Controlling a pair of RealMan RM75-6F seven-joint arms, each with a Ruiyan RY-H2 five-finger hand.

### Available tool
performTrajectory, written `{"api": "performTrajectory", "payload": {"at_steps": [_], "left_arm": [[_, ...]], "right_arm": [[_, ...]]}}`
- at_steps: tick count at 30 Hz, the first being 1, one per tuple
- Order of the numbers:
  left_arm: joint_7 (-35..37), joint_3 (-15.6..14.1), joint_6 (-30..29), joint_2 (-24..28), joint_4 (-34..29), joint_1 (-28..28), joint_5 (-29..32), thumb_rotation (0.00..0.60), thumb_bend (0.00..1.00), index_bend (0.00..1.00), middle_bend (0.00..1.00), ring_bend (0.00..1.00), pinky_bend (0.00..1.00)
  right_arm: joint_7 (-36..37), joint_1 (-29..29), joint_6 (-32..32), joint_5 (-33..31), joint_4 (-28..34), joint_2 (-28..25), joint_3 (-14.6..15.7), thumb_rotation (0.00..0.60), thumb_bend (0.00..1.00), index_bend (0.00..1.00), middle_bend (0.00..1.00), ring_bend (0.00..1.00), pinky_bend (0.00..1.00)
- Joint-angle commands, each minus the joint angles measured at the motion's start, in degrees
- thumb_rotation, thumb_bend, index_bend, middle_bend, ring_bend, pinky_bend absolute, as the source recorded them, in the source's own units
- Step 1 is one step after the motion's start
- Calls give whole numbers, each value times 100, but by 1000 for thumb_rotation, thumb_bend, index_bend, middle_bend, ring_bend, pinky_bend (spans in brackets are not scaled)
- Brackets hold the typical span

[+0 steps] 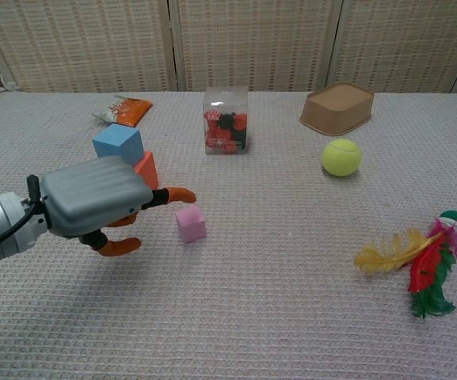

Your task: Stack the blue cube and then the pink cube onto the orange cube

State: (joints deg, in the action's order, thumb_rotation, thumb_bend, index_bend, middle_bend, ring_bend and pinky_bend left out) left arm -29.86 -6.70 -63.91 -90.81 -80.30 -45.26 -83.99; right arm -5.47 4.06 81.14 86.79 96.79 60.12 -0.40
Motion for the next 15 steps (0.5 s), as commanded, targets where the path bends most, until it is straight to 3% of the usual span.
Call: {"api": "performTrajectory", "payload": {"at_steps": [1,15], "left_arm": [[403,15,32,-276,558,-17,-381,600,364,135,1000,1000,1000],[756,310,297,-512,1151,-193,-739,600,365,189,1000,1000,1000]], "right_arm": [[-12,6,-13,-37,0,4,-18,600,107,0,0,0,0],[-67,40,-101,-178,0,9,-61,600,107,0,0,0,0]]}}
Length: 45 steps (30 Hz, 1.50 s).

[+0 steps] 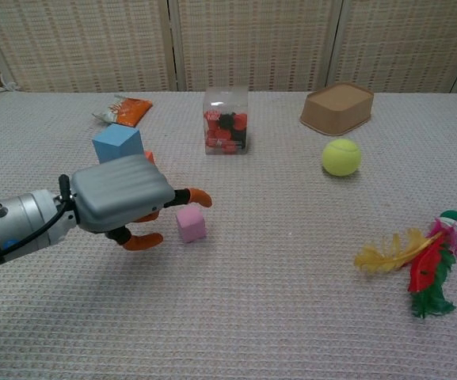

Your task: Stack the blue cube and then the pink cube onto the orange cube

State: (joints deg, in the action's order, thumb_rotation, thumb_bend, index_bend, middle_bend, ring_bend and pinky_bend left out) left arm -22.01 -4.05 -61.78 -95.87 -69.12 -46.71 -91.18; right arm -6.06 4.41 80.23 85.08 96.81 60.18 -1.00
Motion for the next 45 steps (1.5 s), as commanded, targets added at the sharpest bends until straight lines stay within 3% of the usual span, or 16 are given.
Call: {"api": "performTrajectory", "payload": {"at_steps": [1,22,34,45], "left_arm": [[-43,65,128,-11,46,-65,-17,600,364,195,1000,1000,1000],[-632,297,588,-131,197,-233,-15,600,365,259,1000,1000,1000],[-285,287,309,-347,633,-203,-283,600,365,445,1000,1000,1000],[172,370,375,-216,256,-149,-134,600,364,468,1000,1000,1000]], "right_arm": [[-14,7,-17,-11,0,3,-1,600,107,0,0,0,0],[-33,18,-93,-79,79,-76,14,600,107,0,0,0,0],[-30,11,-80,-52,88,-87,29,600,107,0,0,0,0],[-14,-4,-41,-9,90,-86,40,600,107,0,0,0,0]]}}
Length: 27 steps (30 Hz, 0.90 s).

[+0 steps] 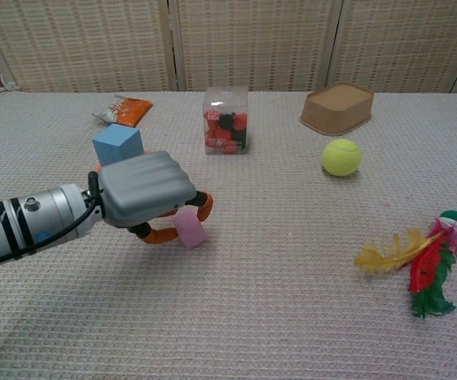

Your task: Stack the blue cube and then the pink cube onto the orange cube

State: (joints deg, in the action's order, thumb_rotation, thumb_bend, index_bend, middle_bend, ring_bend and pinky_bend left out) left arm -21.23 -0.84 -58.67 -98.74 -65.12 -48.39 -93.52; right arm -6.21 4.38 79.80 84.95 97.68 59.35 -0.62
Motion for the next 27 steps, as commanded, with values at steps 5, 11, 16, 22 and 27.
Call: {"api": "performTrajectory", "payload": {"at_steps": [5,11,16,22,27], "left_arm": [[133,198,288,424,-766,116,540,600,358,497,1000,1000,1000],[-567,300,417,1222,-1905,337,1203,600,386,527,1000,1000,1000],[-1562,286,265,1964,-3090,554,1804,600,388,530,1000,1000,1000],[-2587,265,-216,2617,-4132,772,2315,600,414,589,1000,1000,1000],[-3181,429,-543,3058,-4872,826,3257,600,426,604,1000,1000,1000]], "right_arm": [[30,-3,2,15,-5,-12,7,600,107,0,0,0,0],[48,3,-13,37,-4,-21,19,600,106,0,0,0,0],[88,-5,12,119,13,-39,49,600,107,0,0,0,0],[114,10,-19,239,23,-40,108,600,107,0,0,0,0],[150,34,-56,293,31,-50,132,600,107,0,0,0,0]]}}
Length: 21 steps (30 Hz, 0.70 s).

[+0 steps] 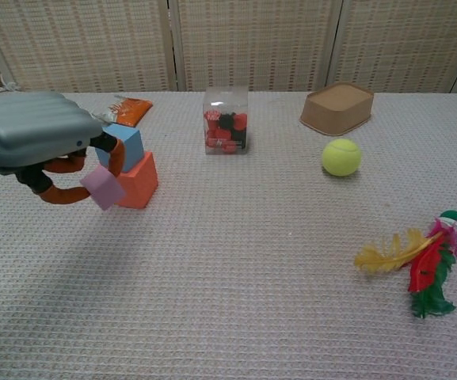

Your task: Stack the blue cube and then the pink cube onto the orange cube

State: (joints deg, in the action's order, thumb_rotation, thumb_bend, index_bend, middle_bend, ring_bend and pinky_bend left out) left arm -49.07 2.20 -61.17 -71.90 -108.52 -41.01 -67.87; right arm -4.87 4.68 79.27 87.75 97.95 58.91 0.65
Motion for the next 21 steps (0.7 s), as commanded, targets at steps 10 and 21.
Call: {"api": "performTrajectory", "payload": {"at_steps": [10,21], "left_arm": [[-1059,538,-656,691,-1410,-416,2525,600,427,608,1000,1000,1000],[-962,1060,-540,397,-1162,-1256,3854,600,426,626,1000,1000,1000]], "right_arm": [[122,25,-8,82,3,-43,23,600,107,0,0,0,0],[163,24,5,38,-4,-58,2,600,107,0,0,0,0]]}}
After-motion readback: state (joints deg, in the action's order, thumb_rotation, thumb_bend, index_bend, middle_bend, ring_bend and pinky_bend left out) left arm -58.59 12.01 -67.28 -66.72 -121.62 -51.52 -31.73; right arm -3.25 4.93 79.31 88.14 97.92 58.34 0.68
